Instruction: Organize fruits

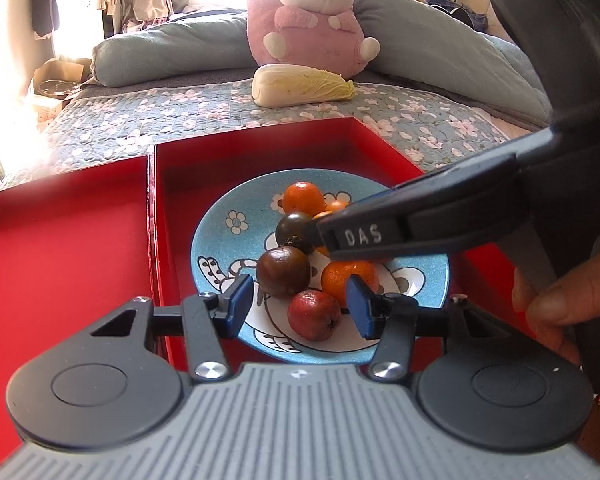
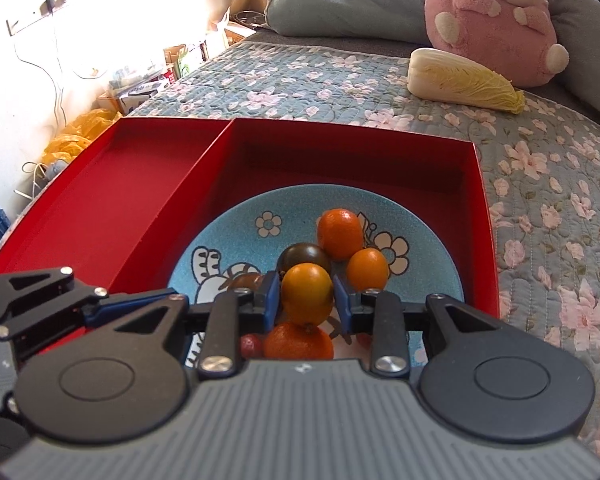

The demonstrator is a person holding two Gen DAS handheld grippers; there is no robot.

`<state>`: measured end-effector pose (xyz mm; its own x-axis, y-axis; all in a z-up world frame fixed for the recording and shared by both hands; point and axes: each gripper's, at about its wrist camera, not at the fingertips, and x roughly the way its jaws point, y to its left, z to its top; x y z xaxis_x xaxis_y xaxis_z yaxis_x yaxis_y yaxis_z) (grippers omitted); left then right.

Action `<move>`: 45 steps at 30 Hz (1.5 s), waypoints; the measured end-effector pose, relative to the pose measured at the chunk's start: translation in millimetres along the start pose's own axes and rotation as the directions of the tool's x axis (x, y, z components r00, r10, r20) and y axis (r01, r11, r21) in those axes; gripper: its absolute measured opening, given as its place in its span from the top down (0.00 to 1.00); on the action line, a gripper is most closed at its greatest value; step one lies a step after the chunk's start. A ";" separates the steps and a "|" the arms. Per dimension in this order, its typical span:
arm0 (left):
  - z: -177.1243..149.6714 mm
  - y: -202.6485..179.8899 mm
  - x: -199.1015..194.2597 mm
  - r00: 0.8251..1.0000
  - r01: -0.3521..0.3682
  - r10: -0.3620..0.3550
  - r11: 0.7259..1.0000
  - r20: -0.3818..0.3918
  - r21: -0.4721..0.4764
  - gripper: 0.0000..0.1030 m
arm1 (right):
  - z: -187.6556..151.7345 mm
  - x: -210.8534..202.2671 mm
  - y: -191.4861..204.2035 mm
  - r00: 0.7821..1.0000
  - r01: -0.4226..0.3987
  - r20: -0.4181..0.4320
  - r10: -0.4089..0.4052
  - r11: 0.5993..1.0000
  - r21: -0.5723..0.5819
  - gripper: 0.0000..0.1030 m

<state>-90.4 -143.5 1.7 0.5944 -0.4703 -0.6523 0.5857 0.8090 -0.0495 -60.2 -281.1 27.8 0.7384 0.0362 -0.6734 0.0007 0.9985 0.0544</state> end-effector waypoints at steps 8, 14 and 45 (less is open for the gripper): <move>-1.6 -2.3 -4.9 1.000 0.003 -0.003 1.000 -0.006 0.000 0.38 | 3.6 -9.4 2.4 1.000 -0.005 0.018 0.005 1.000 0.006 0.57; -2.3 -9.1 -19.4 0.999 0.008 -0.009 1.000 0.032 0.029 0.21 | 1.3 -27.5 4.5 0.999 -0.033 0.036 0.032 0.999 0.017 0.56; -22.0 -33.5 -97.5 0.965 -0.239 0.248 0.966 0.090 -0.101 0.00 | -66.3 -135.0 -13.8 0.996 -0.034 0.087 0.027 0.996 0.085 0.33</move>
<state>-180.1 -117.0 50.3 0.7682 -0.2851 -0.5732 0.3681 0.9292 0.0312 -204.6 -297.0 69.0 0.7942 0.0593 -0.6048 0.0329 0.9896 0.1402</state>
